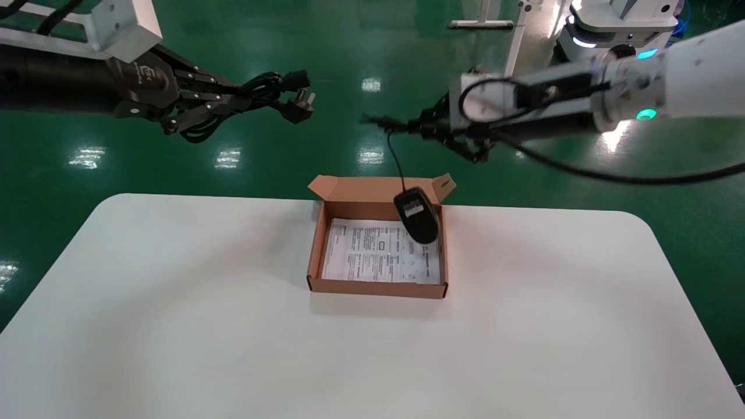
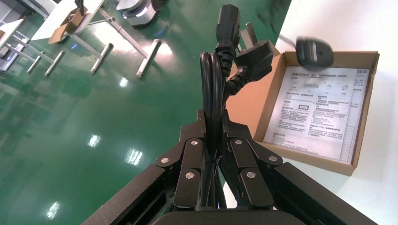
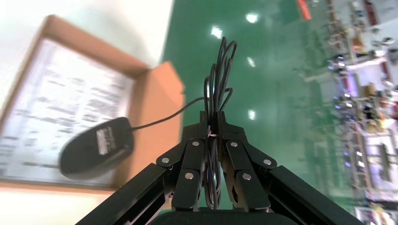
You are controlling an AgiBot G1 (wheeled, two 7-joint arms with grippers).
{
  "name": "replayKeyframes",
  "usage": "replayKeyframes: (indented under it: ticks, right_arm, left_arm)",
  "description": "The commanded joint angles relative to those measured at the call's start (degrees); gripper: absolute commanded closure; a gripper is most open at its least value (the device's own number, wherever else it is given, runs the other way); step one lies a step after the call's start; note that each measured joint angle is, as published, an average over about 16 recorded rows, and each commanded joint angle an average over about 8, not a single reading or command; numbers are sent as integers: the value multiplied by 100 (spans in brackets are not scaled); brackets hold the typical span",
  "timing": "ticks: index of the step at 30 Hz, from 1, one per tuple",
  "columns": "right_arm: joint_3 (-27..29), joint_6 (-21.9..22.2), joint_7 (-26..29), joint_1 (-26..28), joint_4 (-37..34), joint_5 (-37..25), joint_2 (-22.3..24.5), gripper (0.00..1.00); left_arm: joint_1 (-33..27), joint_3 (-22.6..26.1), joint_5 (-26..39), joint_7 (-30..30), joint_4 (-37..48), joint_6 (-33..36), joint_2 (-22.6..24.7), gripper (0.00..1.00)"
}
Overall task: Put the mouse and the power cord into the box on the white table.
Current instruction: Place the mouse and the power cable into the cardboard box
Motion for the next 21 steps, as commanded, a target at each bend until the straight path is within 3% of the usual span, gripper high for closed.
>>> replayKeyframes:
  ticks: [1, 11, 21]
  right_arm:
    - [-41, -10, -75, -109, -9, -26, -57, 100]
    - [-281, 31, -675, -603, -353, -179, -677, 100]
    - [-411, 188, -1110, -646, -829, -299, -1093, 100]
  left_arm:
    - [-9, 2, 3, 76, 133, -12, 49, 100]
    - [-116, 41, 57, 256, 553, 79, 177, 100]
    - [-270, 121, 173, 298, 771, 204, 232, 100]
